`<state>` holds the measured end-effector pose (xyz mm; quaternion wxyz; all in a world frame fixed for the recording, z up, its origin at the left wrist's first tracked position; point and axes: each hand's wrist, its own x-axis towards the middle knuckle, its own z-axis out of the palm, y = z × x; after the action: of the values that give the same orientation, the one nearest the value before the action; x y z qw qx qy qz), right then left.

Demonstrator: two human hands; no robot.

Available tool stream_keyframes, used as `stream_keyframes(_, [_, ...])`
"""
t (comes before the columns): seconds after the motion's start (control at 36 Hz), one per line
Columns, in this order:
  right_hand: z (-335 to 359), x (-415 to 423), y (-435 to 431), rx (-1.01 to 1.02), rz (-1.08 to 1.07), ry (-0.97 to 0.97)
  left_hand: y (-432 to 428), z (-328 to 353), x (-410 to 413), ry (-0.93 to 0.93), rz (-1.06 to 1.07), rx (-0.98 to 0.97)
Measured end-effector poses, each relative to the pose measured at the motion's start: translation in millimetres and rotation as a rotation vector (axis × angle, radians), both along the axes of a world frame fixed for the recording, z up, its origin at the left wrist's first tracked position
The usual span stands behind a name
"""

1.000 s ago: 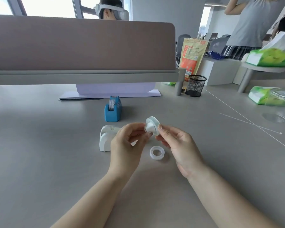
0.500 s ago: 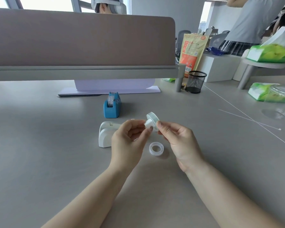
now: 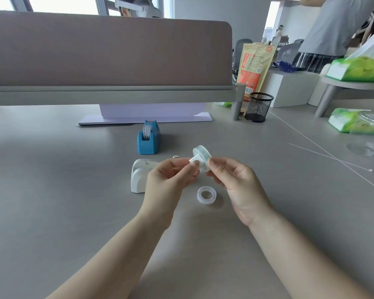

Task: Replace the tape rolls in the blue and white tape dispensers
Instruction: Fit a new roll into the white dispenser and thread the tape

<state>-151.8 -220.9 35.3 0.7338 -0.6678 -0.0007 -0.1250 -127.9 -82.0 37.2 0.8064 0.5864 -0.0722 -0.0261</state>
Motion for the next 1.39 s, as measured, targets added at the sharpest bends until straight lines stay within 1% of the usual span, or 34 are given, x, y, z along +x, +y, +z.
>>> stream_keyframes(0.08, [-0.8,0.2,0.2,0.007,0.044,0.025,1.0,1.0,0.3,0.023,0.003,-0.008])
stream_keyframes(0.19, [-1.3,-1.0,2.1,-0.013,0.084,0.005,1.9,0.8,1.0,0.01,0.046,0.053])
stream_keyframes(0.42, [-1.9,-0.3,-1.0,-0.076,0.12,-0.013,4.4,4.0,4.6,-0.097,0.102,0.178])
stream_keyframes(0.56, [-2.0,0.5,-1.5,-0.044,0.127,-0.004,4.3,4.5,4.2,-0.135,0.09,0.203])
stream_keyframes(0.64, [-1.3,0.8,-2.9,0.037,0.139,0.032,6.2,5.1,3.7,-0.165,0.055,0.217])
stream_keyframes(0.72, [1.6,0.6,-6.5,0.164,0.191,0.081,11.2,7.4,4.0,-0.237,0.018,0.302])
stream_keyframes(0.78, [4.3,0.2,-9.9,0.208,0.249,0.114,16.0,8.1,5.9,-0.313,0.035,0.383])
stream_keyframes(0.86, [7.9,-1.2,-14.0,0.204,0.326,0.165,26.0,6.8,11.1,-0.437,-0.007,0.527])
stream_keyframes(0.92, [8.5,-1.6,-15.6,0.16,0.333,0.183,31.2,7.0,13.4,-0.515,-0.089,0.631])
stream_keyframes(0.94, [8.4,-1.7,-15.3,0.132,0.315,0.181,32.5,6.8,14.2,-0.526,-0.129,0.645])
stream_keyframes(1.0, [7.0,-1.9,-13.4,0.061,0.232,0.143,32.6,6.1,14.4,-0.483,-0.162,0.566])
stream_keyframes(1.08, [4.4,-2.0,-8.6,-0.104,0.089,0.009,31.3,3.4,14.3,-0.371,-0.126,0.419])
stream_keyframes(1.17, [3.1,-3.6,-5.1,-0.138,0.091,-0.067,31.1,1.1,15.2,-0.298,-0.108,0.351])
stream_keyframes(1.28, [3.1,-4.0,-3.0,-0.148,0.137,-0.071,30.0,0.2,15.8,-0.263,-0.08,0.307])
stream_keyframes(1.39, [1.9,-3.6,-3.8,-0.197,0.068,-0.079,29.8,-0.5,15.5,-0.27,-0.114,0.343])
